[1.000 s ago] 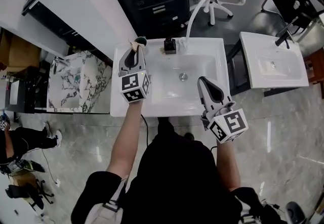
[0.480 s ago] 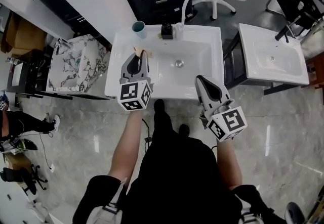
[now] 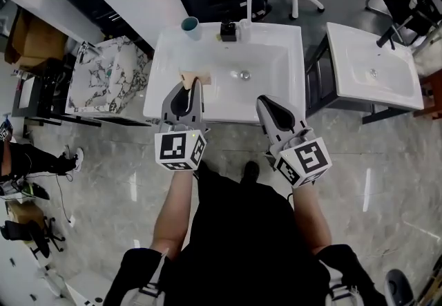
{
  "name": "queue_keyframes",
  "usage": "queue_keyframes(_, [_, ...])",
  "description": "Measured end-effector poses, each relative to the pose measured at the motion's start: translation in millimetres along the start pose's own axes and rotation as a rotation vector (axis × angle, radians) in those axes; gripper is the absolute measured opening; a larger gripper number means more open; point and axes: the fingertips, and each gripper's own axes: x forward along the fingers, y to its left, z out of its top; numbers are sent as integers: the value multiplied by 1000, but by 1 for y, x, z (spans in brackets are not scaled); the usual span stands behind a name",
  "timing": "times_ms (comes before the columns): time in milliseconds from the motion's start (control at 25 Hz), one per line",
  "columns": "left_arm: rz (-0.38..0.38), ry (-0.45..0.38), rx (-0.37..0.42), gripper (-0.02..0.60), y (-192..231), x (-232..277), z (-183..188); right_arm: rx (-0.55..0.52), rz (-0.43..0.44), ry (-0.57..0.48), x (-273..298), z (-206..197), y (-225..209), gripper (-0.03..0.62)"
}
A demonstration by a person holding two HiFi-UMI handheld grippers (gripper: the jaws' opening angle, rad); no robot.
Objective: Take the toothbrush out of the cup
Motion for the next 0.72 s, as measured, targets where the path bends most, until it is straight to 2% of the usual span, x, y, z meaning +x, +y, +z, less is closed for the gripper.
queue_keyframes(200, [-7,-9,1,46,-6,-23,9,2,17,-16,5,4,9,32])
queue_keyframes(520, [-68,-5,-16,46,-18,-54,8,-52,8,-45,12,13,30,32])
queue_keyframes(720, [-63,-10,-38,46,-12,-67,8,-67,25,-38,15,10,44,32])
